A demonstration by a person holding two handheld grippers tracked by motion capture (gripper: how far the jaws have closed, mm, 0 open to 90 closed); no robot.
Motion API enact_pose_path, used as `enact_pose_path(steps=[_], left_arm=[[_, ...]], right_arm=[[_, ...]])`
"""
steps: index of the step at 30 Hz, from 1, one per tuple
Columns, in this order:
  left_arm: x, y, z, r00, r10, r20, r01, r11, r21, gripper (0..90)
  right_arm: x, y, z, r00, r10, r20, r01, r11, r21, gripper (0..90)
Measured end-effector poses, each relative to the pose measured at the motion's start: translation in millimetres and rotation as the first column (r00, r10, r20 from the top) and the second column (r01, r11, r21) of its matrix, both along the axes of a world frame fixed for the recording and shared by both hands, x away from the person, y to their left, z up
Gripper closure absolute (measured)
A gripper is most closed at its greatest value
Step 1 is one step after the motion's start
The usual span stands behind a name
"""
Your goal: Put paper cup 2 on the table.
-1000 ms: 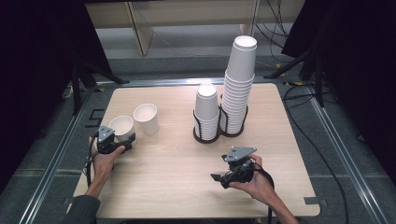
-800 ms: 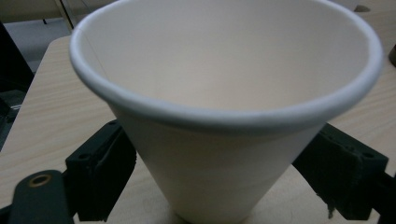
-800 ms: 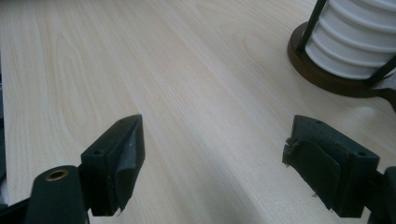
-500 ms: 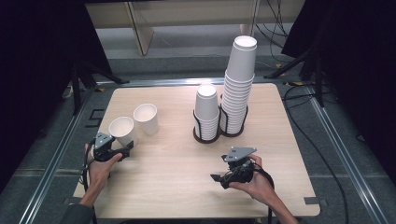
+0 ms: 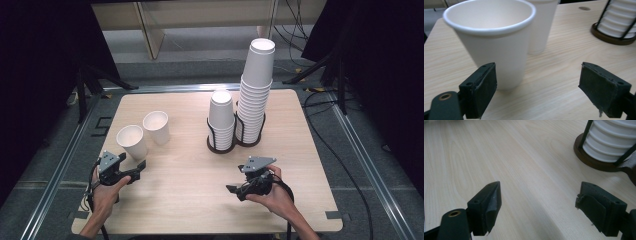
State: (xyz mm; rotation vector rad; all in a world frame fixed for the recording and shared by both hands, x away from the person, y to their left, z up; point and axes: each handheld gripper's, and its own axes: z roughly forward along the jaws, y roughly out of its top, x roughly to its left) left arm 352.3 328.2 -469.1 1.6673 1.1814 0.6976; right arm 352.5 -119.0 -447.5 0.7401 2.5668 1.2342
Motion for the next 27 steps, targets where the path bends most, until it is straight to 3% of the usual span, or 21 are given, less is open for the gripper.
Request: enact_pose_path(steps=[9, 18, 19, 24, 27], left_arm=[[-22.9, -26.0, 10.3, 0.9954, -0.085, 0.043, 0.086, 0.9961, -0.020, 14.0], [-42.2, -45.5, 10.8, 0.9870, -0.159, 0.026, 0.159, 0.9872, -0.014, 14.0], [-43.2, -47.0, 9.8, 0.9849, -0.169, 0.038, 0.170, 0.9851, -0.025, 14.1], [-53.2, -50.1, 10.3, 0.9839, -0.177, 0.023, 0.178, 0.9840, -0.012, 14.1], [-57.7, -50.8, 9.8, 0.9828, -0.180, 0.040, 0.182, 0.9829, -0.029, 14.1]], right_arm=[[1.2, -2.3, 0.0, 0.9998, -0.017, -0.002, 0.017, 0.9998, 0.010, 19.6], [2.0, -8.4, -0.3, 0.9989, -0.046, -0.012, 0.046, 0.9984, 0.033, 19.4], [2.0, -9.8, -0.3, 0.9988, -0.047, -0.014, 0.048, 0.9982, 0.037, 19.3], [1.0, -17.6, -0.3, 0.9964, -0.082, -0.019, 0.083, 0.9947, 0.060, 19.3], [0.6, -20.2, -0.4, 0.9959, -0.089, -0.012, 0.090, 0.9936, 0.068, 19.1]])
